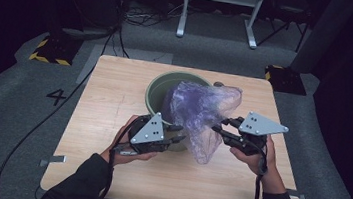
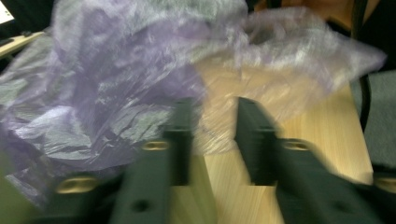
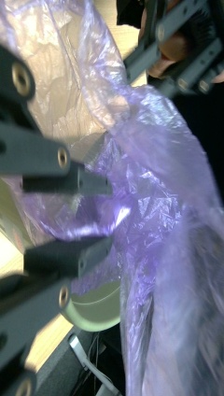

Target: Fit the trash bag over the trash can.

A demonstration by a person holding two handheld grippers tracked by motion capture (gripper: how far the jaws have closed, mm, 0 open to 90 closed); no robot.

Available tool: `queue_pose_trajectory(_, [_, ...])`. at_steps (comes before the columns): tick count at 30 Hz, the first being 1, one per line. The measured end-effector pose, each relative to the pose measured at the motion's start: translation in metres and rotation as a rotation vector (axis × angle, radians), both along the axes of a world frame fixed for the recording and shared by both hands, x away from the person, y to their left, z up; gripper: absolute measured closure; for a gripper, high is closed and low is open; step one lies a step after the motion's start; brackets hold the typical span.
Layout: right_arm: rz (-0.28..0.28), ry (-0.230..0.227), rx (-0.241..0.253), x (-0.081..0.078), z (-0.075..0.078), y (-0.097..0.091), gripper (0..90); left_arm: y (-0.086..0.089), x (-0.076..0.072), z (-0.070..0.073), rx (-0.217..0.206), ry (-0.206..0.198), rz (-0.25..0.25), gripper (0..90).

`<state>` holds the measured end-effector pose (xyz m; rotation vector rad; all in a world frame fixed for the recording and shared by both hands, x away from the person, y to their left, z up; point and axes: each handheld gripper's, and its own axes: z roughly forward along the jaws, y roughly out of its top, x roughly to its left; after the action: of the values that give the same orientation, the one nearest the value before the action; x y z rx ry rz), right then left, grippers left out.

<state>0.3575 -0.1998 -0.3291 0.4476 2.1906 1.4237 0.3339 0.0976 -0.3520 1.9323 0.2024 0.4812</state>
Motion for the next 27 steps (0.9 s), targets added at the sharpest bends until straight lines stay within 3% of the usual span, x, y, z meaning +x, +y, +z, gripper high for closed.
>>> queue_pose_trajectory(4, [0.004,-0.022,-0.005,-0.002,-0.003,0.003,84.3,0.005,-0.003,0.007,-0.063,0.027,0.04,33.1])
queue_pose_trajectory(6, [0.0,-0.038,-0.008,-0.003,-0.004,0.004,85.9,0.006,-0.005,0.01,-0.08,0.034,0.037,24.7])
queue_pose_trajectory(10, [-0.001,-0.061,-0.02,-0.007,-0.006,0.009,87.6,0.003,-0.013,0.018,-0.108,0.035,0.004,18.8])
queue_pose_trajectory(14, [0.008,-0.075,-0.025,-0.011,-0.007,0.014,87.9,-0.007,-0.02,0.024,-0.108,0.037,-0.04,16.0])
queue_pose_trajectory(17, [0.019,-0.086,-0.031,-0.014,-0.006,0.018,88.0,-0.017,-0.021,0.027,-0.084,0.034,-0.028,16.0])
queue_pose_trajectory(18, [0.018,-0.092,-0.032,-0.015,-0.007,0.019,88.0,-0.02,-0.021,0.028,-0.074,0.032,-0.021,16.9])
queue_pose_trajectory(20, [0.035,-0.099,-0.032,-0.018,-0.007,0.021,88.0,-0.023,-0.021,0.03,-0.068,0.013,0.009,35.2])
queue_pose_trajectory(21, [0.035,-0.099,-0.032,-0.018,-0.007,0.021,88.0,-0.024,-0.02,0.03,-0.064,0.016,0.029,35.2])
queue_pose_trajectory(24, [0.041,-0.103,-0.027,-0.019,-0.009,0.022,88.0,-0.024,-0.013,0.029,-0.033,0.027,0.07,56.7])
queue_pose_trajectory(27, [0.039,-0.096,-0.02,-0.02,-0.012,0.02,88.0,-0.019,-0.01,0.027,-0.01,0.001,0.101,75.5])
